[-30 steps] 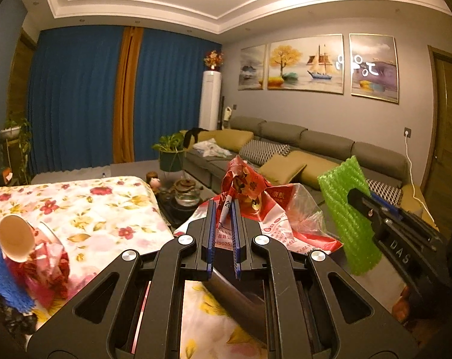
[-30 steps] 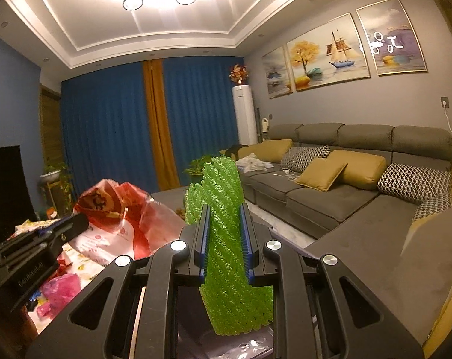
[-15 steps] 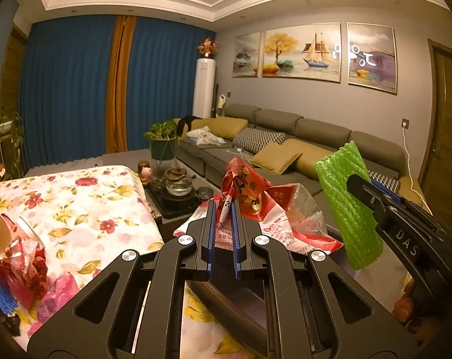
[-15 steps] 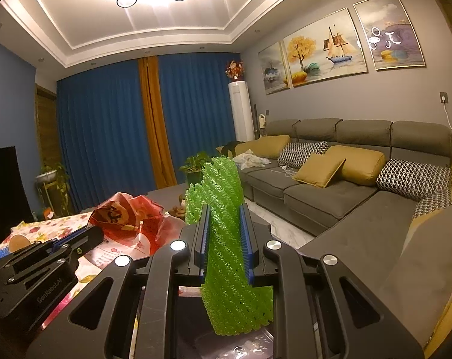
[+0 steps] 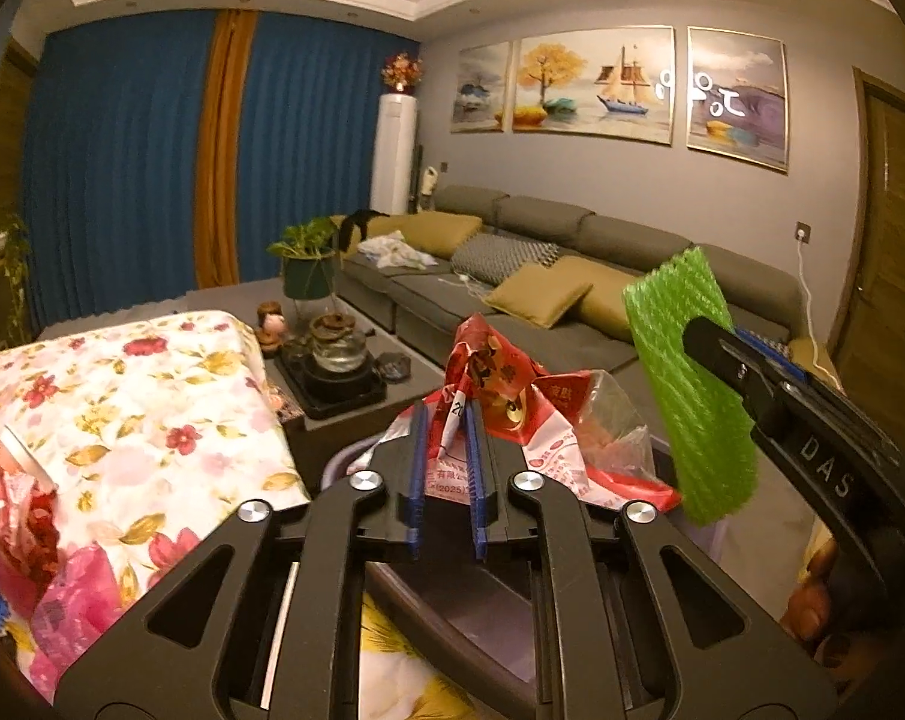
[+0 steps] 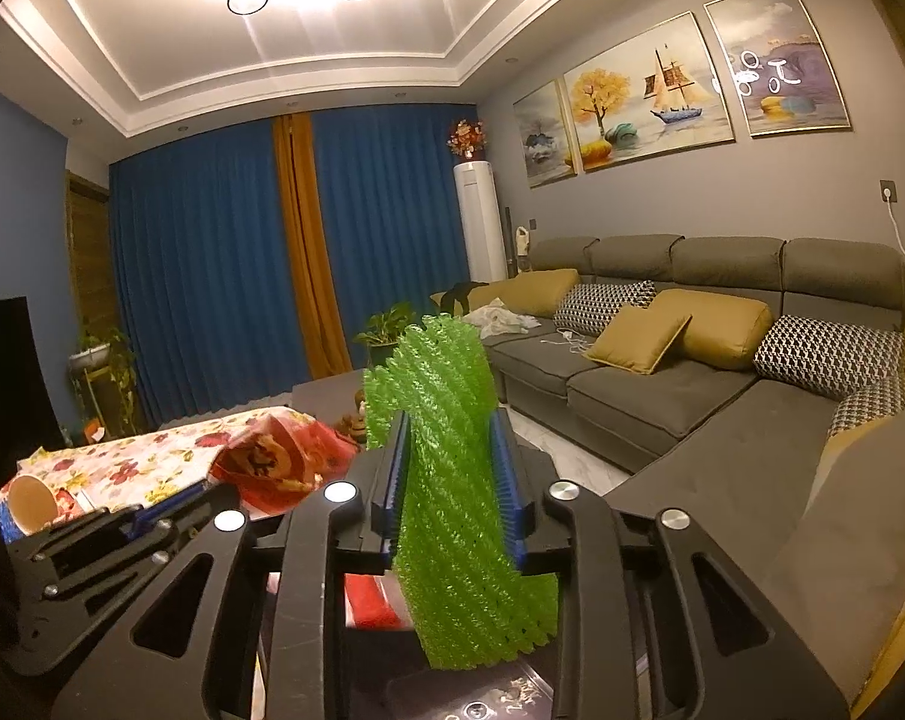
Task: Collect trash
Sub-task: 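Open both tools over the grey bin to drop the sleeve and wrapper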
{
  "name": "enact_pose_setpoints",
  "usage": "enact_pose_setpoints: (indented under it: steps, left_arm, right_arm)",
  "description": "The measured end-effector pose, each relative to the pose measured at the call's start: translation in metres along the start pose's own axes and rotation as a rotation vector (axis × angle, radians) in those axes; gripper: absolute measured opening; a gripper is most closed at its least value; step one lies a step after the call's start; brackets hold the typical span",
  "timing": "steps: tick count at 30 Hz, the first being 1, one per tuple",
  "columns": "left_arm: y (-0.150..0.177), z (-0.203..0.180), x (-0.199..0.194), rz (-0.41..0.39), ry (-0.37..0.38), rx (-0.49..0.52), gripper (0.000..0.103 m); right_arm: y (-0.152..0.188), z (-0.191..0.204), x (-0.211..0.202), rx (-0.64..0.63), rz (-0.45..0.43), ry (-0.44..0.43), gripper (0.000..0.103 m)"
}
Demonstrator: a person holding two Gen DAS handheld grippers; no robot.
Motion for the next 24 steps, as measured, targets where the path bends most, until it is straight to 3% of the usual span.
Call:
enact_pose_setpoints:
  steps: [1, 2, 3, 4, 5, 13, 24]
  left_arm:
    - [0.001, 0.000, 0.002, 0.009, -0.002, 0.001, 0.022]
    - [0.003, 0.002, 0.004, 0.017, -0.007, 0.001, 0.035]
    - [0.004, 0.004, 0.005, 0.019, -0.005, -0.008, 0.044]
    - [0.005, 0.006, 0.005, 0.015, -0.005, -0.018, 0.059]
    - [0.005, 0.010, 0.003, 0.006, -0.013, -0.032, 0.064]
    - [0.010, 0.031, -0.017, -0.016, -0.079, -0.066, 0.086]
    - [0.023, 0.051, -0.053, -0.007, -0.179, -0.074, 0.091]
  right_arm:
    - [-0.001, -0.001, 0.000, 0.005, -0.002, 0.000, 0.042]
    - [0.000, -0.001, -0.002, 0.009, -0.005, 0.003, 0.046]
    - [-0.001, -0.001, -0.003, 0.013, -0.011, 0.002, 0.049]
    - [-0.002, -0.002, -0.005, 0.012, -0.015, 0.001, 0.049]
    - [-0.001, -0.002, -0.005, 0.010, -0.017, 0.003, 0.049]
    - [-0.004, 0.000, -0.016, 0.020, -0.026, -0.004, 0.057]
    - [0.000, 0.012, -0.029, 0.023, -0.028, -0.023, 0.064]
Point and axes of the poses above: each gripper's, at about its wrist camera, not at the fingertips, and x roughly the way its jaws point, z to its left, y to its underside, the point moved 7 cm from there along x, roughly the way its jaws point, and after that the axes turned 9 degrees about x, right-handed, at the moved point
